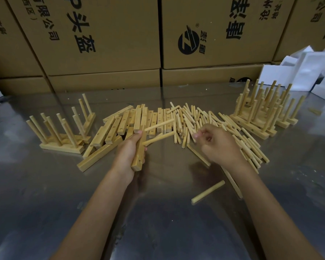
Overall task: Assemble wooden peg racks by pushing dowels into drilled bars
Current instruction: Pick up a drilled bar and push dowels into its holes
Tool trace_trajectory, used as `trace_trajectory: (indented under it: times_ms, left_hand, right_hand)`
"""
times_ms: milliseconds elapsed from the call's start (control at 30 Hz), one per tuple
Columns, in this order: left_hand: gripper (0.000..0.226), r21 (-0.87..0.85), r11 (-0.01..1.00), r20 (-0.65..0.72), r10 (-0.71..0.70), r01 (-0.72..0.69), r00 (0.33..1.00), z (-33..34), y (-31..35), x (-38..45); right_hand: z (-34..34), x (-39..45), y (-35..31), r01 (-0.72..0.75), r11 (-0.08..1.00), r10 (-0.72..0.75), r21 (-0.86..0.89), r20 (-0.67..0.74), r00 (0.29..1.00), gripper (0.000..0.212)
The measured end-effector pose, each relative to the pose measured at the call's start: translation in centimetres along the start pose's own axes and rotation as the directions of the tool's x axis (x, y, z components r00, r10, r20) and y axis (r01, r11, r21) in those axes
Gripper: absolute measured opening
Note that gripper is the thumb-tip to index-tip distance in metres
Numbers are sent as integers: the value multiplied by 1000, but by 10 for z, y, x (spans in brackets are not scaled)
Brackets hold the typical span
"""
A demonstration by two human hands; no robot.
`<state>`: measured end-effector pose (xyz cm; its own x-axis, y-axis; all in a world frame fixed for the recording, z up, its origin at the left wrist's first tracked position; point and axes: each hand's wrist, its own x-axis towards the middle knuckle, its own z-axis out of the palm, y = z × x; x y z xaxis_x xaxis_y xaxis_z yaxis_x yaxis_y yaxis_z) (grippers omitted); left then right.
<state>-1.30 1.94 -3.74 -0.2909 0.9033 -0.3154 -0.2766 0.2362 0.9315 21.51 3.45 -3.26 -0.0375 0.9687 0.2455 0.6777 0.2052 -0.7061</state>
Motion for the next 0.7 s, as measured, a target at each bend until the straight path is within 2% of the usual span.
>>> trace_trajectory:
  times_ms: [67, 133, 200, 333, 533, 700]
  left_hand:
    - [23, -19, 1000, -12, 1, -1, 1000, 0, 1, -1]
    - [24, -37, 999, -9, 14, -14, 1000, 0, 1, -1]
    - [24, -51, 998, -1, 27, -27, 1000, 0, 0, -1]
    - [31, -104, 994, 23, 45, -42, 999, -1, 0, 0]
    - [35, -100, 994, 35, 53, -49, 998, -1, -2, -1]
    - [36, -166, 985, 49, 44, -36, 998, 0, -2, -2]
  right_hand:
    - [-1, -8, -17, 82, 972, -115, 222, 143, 983, 14]
    - [8, -20, -35, 175, 959, -240, 222, 312, 919, 12]
    - [22, -32, -50, 272, 944, -325, 188, 380, 866, 11]
    - [38, -43, -63, 369, 909, -414, 194, 320, 852, 5]
    - [39, -47, -64, 524, 851, -506, -19, 238, 829, 9]
    - [39, -47, -67, 617, 784, -591, -66, 221, 776, 15]
